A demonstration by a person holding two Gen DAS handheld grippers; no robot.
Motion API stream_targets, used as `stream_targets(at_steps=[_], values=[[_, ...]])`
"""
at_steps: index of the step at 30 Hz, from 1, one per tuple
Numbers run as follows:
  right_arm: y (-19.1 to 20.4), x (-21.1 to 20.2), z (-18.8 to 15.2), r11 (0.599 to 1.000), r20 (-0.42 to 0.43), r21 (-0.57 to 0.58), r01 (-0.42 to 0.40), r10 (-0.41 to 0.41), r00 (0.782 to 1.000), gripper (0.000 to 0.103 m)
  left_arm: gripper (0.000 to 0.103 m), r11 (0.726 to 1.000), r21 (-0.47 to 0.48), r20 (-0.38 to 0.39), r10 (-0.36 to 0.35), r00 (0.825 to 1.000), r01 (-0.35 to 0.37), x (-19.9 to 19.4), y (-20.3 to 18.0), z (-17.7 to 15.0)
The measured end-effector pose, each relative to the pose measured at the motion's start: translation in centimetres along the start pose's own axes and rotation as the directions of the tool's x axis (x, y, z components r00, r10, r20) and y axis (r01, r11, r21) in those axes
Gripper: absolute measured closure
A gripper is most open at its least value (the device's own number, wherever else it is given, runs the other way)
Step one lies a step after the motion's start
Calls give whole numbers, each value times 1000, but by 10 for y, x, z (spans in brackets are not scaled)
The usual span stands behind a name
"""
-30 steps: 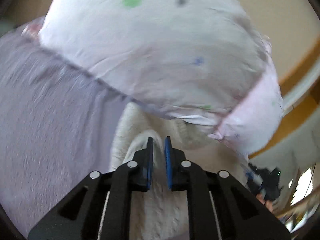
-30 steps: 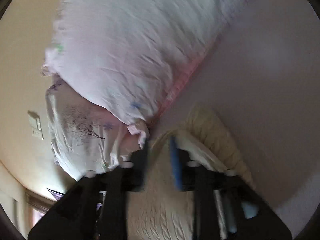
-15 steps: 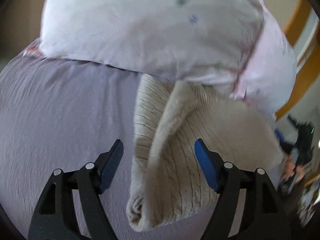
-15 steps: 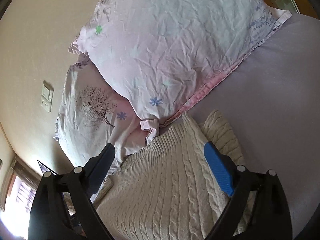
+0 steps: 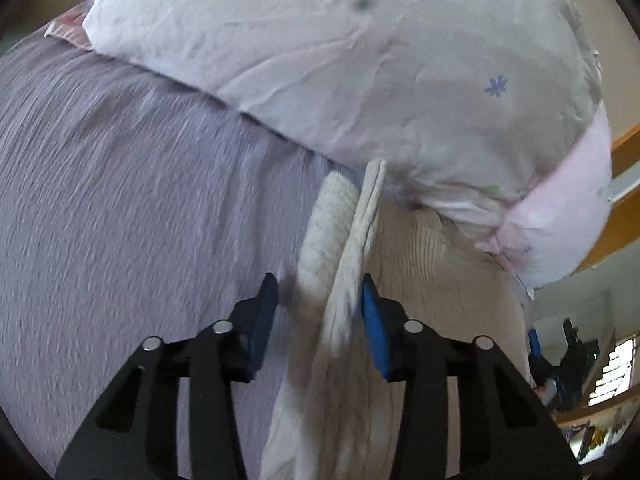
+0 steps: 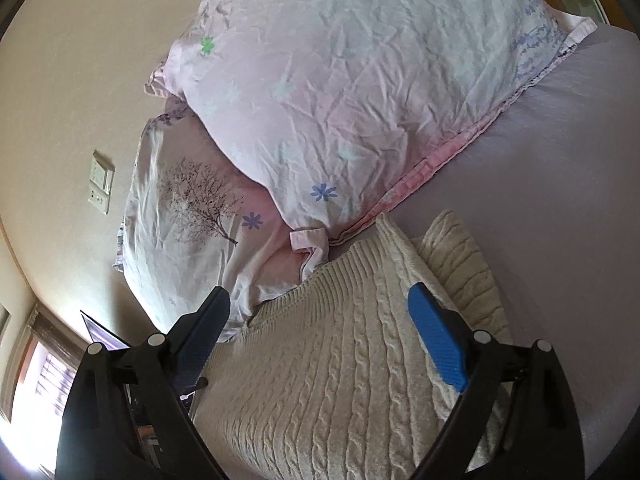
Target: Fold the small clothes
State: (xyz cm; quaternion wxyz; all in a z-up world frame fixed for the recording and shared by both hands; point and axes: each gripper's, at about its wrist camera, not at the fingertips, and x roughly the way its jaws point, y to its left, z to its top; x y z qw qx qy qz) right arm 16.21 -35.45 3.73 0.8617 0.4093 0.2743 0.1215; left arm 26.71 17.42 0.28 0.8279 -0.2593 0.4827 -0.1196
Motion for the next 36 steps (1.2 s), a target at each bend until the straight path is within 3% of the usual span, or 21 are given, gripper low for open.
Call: stream_targets(at_steps=[6, 9, 11, 12, 14, 17, 18, 20, 25, 26, 29, 30, 31, 32, 33, 34, 35, 36], values=[[0, 1, -2, 1000, -6, 0, -1, 1, 1000, 10, 74, 999, 25, -52, -44, 998, 46, -6, -4, -24], [-1, -1, -2, 1000, 3, 7, -8, 8, 1000, 10, 86, 988, -93, -68, -132, 989, 126, -3, 8, -29], [-2, -2, -1, 1000, 6, 12, -20, 20, 1000, 10, 89, 958, -197, -61, -227, 972, 211, 0, 18, -30], [-2, -3, -1, 1000, 7, 13, -26, 26, 1000, 10, 90, 935, -244, -51, -279, 959, 259, 0, 21, -29], [-2, -5, 0, 999, 14, 18, -43, 43, 999, 10, 90, 860, -315, 11, -419, 908, 401, -8, 22, -30], [-1, -12, 3, 998, 32, 20, -63, 62, 998, 10, 91, 805, -278, 79, -525, 848, 524, -23, -9, -29], [-1, -14, 4, 998, 39, 21, -66, 65, 997, 10, 91, 781, -245, 94, -571, 816, 575, -31, -31, -27], [-2, -22, 7, 997, 62, 23, -72, 71, 996, 10, 91, 728, -191, 87, -655, 751, 658, -31, -79, -26], [-8, -50, 19, 1000, 161, -2, 4, -4, 987, 10, 90, 634, -143, -44, -772, 635, 760, 23, -200, -38], [-10, -53, 21, 1000, 173, -4, 25, -24, 985, 10, 90, 629, -159, -92, -777, 623, 761, 48, -227, -44], [-25, -57, 28, 995, 164, 19, 95, -97, 982, 10, 87, 684, -170, -243, -727, 642, 710, 106, -281, -68], [-33, -57, 30, 993, 150, 44, 107, -112, 982, 10, 87, 680, -190, -269, -730, 629, 708, 114, -287, -74], [-37, -57, 31, 993, 140, 50, 106, -112, 984, 10, 87, 651, -207, -278, -755, 594, 730, 115, -289, -78], [-40, -56, 33, 993, 119, 66, 96, -104, 987, 10, 86, 635, -179, -267, -766, 584, 752, 104, -287, -78], [-43, -54, 34, 993, 93, 80, 82, -90, 992, 8, 82, 648, -135, -241, -755, 610, 749, 90, -280, -76], [-44, -51, 34, 993, 67, 85, 78, -83, 994, 7, 67, 680, -65, -191, -727, 660, 730, 69, -267, -71], [-43, -45, 34, 993, 18, 81, 81, -82, 996, 5, 48, 741, 9, -135, -664, 735, 671, 48, -252, -66], [-42, -40, 33, 994, -21, 73, 87, -86, 996, 5, 43, 806, 69, -89, -582, 809, 587, 36, -242, -61]])
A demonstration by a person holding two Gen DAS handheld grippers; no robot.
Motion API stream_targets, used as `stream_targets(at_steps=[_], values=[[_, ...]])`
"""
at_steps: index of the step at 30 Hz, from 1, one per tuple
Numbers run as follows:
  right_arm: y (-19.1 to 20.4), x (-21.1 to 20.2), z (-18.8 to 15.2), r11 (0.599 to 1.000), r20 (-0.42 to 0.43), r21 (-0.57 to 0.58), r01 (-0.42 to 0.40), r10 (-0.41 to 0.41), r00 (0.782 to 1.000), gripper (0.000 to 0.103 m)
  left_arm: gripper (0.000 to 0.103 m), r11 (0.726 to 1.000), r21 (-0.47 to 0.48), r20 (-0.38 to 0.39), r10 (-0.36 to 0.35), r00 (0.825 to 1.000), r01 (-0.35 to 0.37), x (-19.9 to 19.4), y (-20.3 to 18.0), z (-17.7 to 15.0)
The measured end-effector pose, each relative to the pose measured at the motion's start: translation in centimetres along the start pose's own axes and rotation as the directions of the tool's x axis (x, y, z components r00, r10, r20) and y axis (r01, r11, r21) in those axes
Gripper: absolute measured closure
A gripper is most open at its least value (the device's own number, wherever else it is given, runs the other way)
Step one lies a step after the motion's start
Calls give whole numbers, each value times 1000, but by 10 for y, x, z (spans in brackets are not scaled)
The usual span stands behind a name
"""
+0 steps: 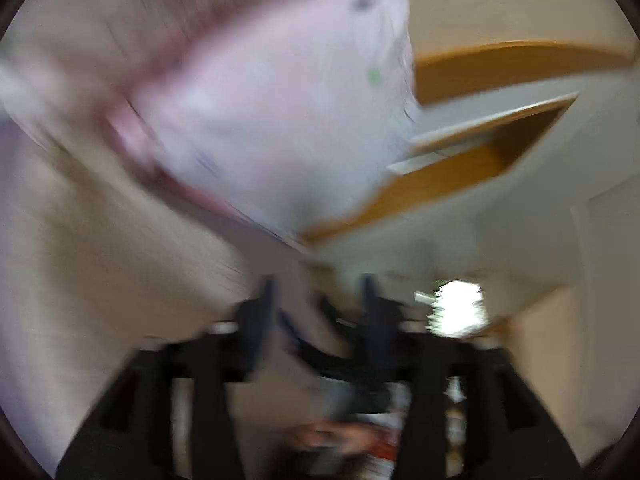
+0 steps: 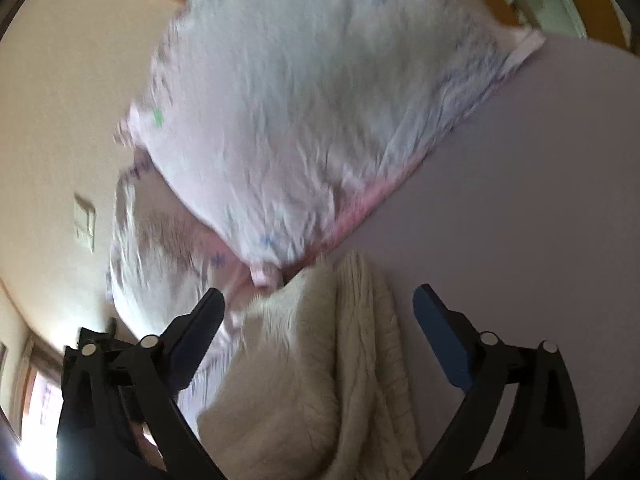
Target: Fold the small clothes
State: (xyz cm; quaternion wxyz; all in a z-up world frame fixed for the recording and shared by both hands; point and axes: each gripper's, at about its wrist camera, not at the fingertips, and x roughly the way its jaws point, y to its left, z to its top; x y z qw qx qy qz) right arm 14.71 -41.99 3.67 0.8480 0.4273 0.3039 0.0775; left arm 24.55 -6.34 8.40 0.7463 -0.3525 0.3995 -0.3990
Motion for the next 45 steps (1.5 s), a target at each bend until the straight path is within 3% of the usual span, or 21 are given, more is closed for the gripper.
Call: stream_targets(at_steps=[1, 2, 4, 6, 8, 12, 13, 15, 17, 21, 22, 25, 29, 31, 33, 34, 35, 37, 39, 43, 45], values=[[1, 6, -1, 1000, -38, -8, 14, -15, 999, 5, 37, 988, 56, 43, 139, 989, -141, -18, 1, -1], [3, 14, -3, 999, -78, -19, 40, -41, 996, 5, 34, 957, 109, 75, 262, 962, -269, -31, 4, -3], [3, 30, -7, 994, -151, -39, 103, -108, 983, 5, 31, 900, 150, 80, 401, 912, -409, -44, 15, -10], [4, 45, -12, 990, -214, -49, 130, -138, 967, 5, 31, 872, 148, 21, 470, 883, -467, -53, 36, -19], [6, 53, -17, 989, -237, -69, 134, -147, 960, 4, 30, 871, 139, -57, 482, 874, -472, -43, 53, -30], [13, 59, -22, 981, -226, -122, 152, -177, 958, 14, 25, 879, 130, -81, 470, 879, -458, -31, 66, -44], [15, 60, -24, 976, -215, -140, 164, -192, 958, 20, 25, 884, 123, -82, 462, 883, -451, -26, 66, -44], [15, 63, -27, 969, -214, -167, 183, -217, 952, 46, 25, 904, 77, -92, 427, 899, -421, -16, 68, -42], [10, 65, -30, 984, -239, -125, 130, -157, 958, 58, 27, 924, 23, -122, 383, 916, -383, 0, 73, -40], [12, 61, -34, 991, -224, -95, 91, -110, 968, 65, 50, 934, 37, -118, 357, 927, -355, 22, 68, -35], [17, 60, -36, 994, -222, -90, 67, -85, 971, 65, 61, 944, 35, -116, 330, 937, -328, 19, 68, -34], [38, 53, -45, 993, -243, -99, -64, 39, 969, 68, 68, 963, 79, -97, 265, 959, -258, -16, 59, -32], [75, 73, -75, 970, -343, -200, -141, 65, 937, 69, 64, 892, 260, 44, 371, 928, -369, -71, 36, -38], [78, 96, -87, 964, -370, -246, -96, -2, 929, 67, 60, 835, 286, 70, 471, 879, -470, -83, 43, -41], [72, 107, -92, 965, -376, -262, -25, -78, 923, 55, 60, 796, 271, 74, 543, 837, -540, -88, 53, -44], [69, 103, -89, 969, -375, -245, -18, -78, 924, 52, 59, 787, 268, 111, 547, 830, -555, -95, 53, -47], [67, 95, -85, 974, -360, -225, -19, -65, 931, 48, 54, 780, 272, 154, 544, 825, -564, -103, 48, -50], [71, 61, -72, 972, -217, -237, -12, -41, 975, 47, 44, 769, 276, 228, 530, 817, -576, -119, 37, -53], [84, 43, -67, 955, -155, -294, -32, -14, 988, 47, 41, 774, 293, 269, 496, 825, -561, -127, 25, -56], [107, 75, -81, 911, -242, -413, 8, -119, 963, 54, 33, 772, 382, 266, 435, 860, -508, -113, 2, -68], [105, 97, -90, 874, -268, -482, 69, -221, 938, 82, 31, 745, 443, 249, 432, 867, -499, -96, -7, -78]])
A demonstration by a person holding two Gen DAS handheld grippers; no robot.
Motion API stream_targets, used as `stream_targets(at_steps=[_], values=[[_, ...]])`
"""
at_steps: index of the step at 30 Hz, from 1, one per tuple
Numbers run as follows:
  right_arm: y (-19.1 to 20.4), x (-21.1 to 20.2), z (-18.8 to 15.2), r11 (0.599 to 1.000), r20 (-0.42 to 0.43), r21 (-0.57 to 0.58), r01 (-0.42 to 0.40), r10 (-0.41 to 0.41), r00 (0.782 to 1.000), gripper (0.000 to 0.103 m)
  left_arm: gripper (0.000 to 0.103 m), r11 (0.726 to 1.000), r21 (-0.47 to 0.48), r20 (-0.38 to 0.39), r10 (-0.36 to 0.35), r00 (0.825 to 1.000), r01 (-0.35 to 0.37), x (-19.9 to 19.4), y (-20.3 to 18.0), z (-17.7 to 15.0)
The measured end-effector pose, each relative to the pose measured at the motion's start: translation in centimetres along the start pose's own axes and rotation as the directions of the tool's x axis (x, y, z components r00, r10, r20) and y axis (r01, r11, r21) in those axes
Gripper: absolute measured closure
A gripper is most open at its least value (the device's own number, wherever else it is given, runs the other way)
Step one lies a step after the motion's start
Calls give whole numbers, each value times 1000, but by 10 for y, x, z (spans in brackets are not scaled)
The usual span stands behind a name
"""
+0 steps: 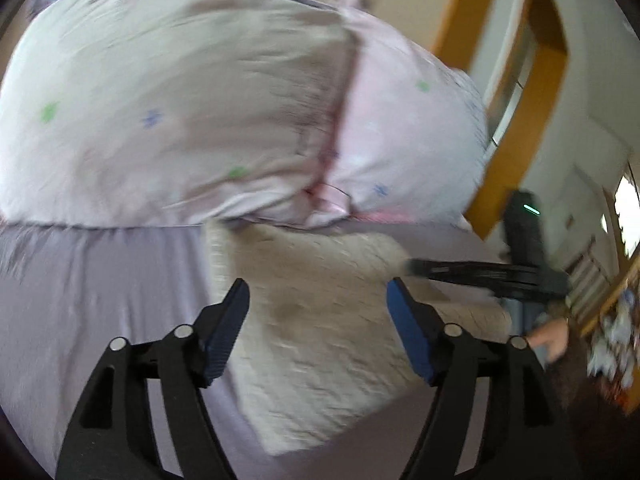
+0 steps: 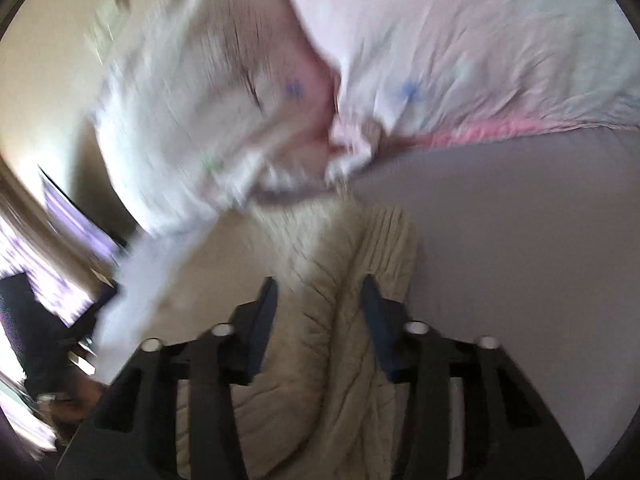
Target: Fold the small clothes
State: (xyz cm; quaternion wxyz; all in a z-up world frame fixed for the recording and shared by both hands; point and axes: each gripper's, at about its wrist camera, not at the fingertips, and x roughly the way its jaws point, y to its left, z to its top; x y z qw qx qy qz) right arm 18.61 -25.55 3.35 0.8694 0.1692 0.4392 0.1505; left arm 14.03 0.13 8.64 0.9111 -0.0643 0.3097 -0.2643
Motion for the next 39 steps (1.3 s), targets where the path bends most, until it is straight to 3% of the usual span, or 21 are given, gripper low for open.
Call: stream_targets(at_steps=[2, 7, 9, 11, 16, 20, 23, 25, 27, 28, 30, 32, 34, 36, 39], values=[[1, 3, -1, 998, 20, -50, 28, -27, 999, 89, 30, 999, 50, -36, 0, 999, 2, 13, -13, -6], [-2, -31, 9, 992, 207, -80, 102, -83, 975, 95, 31, 993, 114, -100, -34, 994, 45, 35, -29, -22], [-2, -16, 12, 978, 192, -93, 187, -166, 967, 95, 31, 985, 166, -106, -21, 994, 39, 37, -37, -27], [-6, 9, 6, 943, 155, -132, 305, -284, 946, 95, 31, 979, 197, -120, -19, 993, 43, 41, -43, -32], [-6, 9, 14, 933, 108, -164, 322, -307, 946, 94, 30, 957, 291, -105, 49, 993, -16, 45, -57, -44], [-2, -54, 8, 983, 184, -74, 166, -151, 971, 82, 28, 980, 198, -67, -6, 998, 19, 18, -46, -39], [26, -82, -15, 985, 177, -161, 64, -35, 984, 78, 23, 997, 63, -48, -45, 998, 48, -12, -24, -42], [41, -75, -31, 971, 116, -226, 76, -50, 992, 78, 22, 999, 10, -57, -39, 998, 40, -21, -16, -48], [46, -42, -51, 940, 16, -282, 194, -198, 980, 77, 20, 999, -40, -76, -28, 997, 25, -27, -11, -58], [42, -26, -60, 925, 13, -298, 237, -244, 970, 77, 18, 998, -57, -87, -20, 996, 15, -30, -10, -62], [44, -22, -60, 913, 48, -321, 253, -251, 967, 77, 14, 997, -68, -101, 14, 995, -21, -31, -10, -71], [38, -37, -52, 950, 49, -229, 210, -205, 978, 77, 8, 995, -68, -109, 71, 991, -79, -33, -11, -77], [36, -64, -56, 966, 120, -180, 183, -163, 979, 69, 7, 992, -63, -120, 103, 987, -111, -31, -12, -83], [31, -84, -64, 975, 162, -134, 180, -157, 974, 21, 2, 984, -61, -139, 159, 977, -168, -27, -13, -86], [29, -104, -84, 971, 220, -101, 216, -190, 957, 9, 2, 978, -49, -171, 192, 966, -203, -16, -17, -91]])
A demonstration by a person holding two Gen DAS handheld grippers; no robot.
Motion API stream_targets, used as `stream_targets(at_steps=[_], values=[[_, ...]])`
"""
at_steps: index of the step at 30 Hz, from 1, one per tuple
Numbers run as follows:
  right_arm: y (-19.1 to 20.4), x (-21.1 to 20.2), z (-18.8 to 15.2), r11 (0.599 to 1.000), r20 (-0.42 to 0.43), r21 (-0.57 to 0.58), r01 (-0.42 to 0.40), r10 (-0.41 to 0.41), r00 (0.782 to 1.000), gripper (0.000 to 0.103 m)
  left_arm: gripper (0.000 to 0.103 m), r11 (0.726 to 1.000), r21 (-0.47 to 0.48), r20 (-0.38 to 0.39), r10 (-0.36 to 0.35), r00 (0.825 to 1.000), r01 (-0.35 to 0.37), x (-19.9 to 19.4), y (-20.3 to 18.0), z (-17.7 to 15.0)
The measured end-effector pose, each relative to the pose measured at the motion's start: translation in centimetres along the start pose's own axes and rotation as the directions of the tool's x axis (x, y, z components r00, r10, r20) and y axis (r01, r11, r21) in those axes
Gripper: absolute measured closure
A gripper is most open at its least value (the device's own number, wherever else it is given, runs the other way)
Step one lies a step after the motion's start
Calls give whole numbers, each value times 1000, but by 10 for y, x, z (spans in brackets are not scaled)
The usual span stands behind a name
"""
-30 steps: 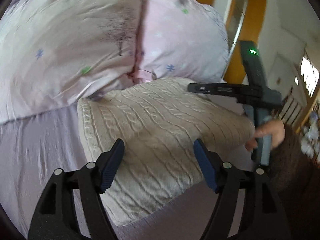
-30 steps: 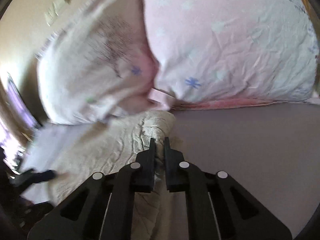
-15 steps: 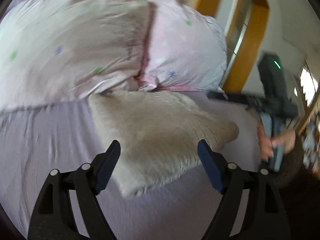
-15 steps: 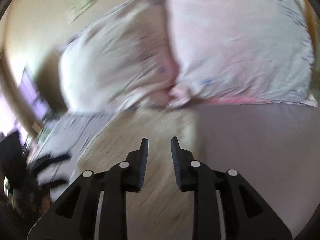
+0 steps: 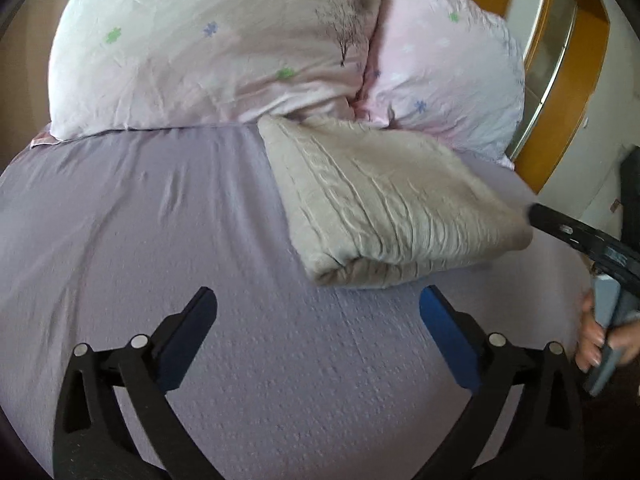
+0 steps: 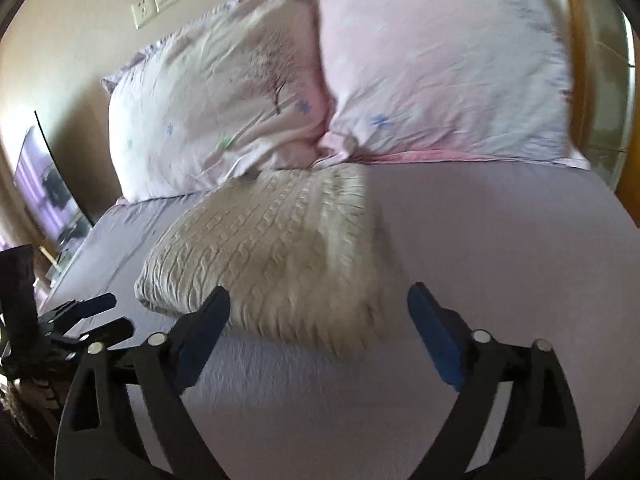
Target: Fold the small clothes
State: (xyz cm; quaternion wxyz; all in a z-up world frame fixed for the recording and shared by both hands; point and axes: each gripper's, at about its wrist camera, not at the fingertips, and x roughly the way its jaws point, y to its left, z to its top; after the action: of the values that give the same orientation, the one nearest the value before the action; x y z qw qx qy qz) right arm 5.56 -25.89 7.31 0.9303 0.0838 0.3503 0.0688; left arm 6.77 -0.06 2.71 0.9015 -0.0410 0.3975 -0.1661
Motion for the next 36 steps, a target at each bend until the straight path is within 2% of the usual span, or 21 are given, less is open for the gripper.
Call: stream_targets(at_steps=[2, 4, 6, 9, 14, 17, 32, 36], values=[[-1, -4, -8, 998, -9, 2, 59, -59, 998, 3, 2, 999, -1, -36, 43, 998, -43, 9, -4, -1], [2, -1, -16, 995, -44, -8, 95, -95, 994, 1, 2, 995, 15, -60, 101, 993, -100, 16, -8, -1], [11, 9, -26, 995, -94, -38, 94, -97, 991, 1, 2, 989, 33, -77, 145, 986, -143, 23, -11, -2], [29, 32, -33, 988, -147, -104, 116, -130, 981, 1, 2, 985, 42, -98, 168, 981, -165, 29, -13, -4], [44, 56, -43, 982, -222, -125, 142, -168, 961, 1, 2, 971, 72, -143, 238, 961, -230, 43, -16, -6], [44, 60, -46, 979, -240, -126, 163, -189, 952, 1, 2, 970, 71, -134, 241, 961, -233, 42, -17, -8], [43, 57, -47, 979, -236, -107, 173, -194, 952, 1, 2, 969, 80, -116, 240, 964, -232, 39, -19, -9], [40, 55, -47, 977, -233, -89, 193, -209, 950, 1, 2, 973, 127, -120, 206, 971, -191, 40, -28, -9]])
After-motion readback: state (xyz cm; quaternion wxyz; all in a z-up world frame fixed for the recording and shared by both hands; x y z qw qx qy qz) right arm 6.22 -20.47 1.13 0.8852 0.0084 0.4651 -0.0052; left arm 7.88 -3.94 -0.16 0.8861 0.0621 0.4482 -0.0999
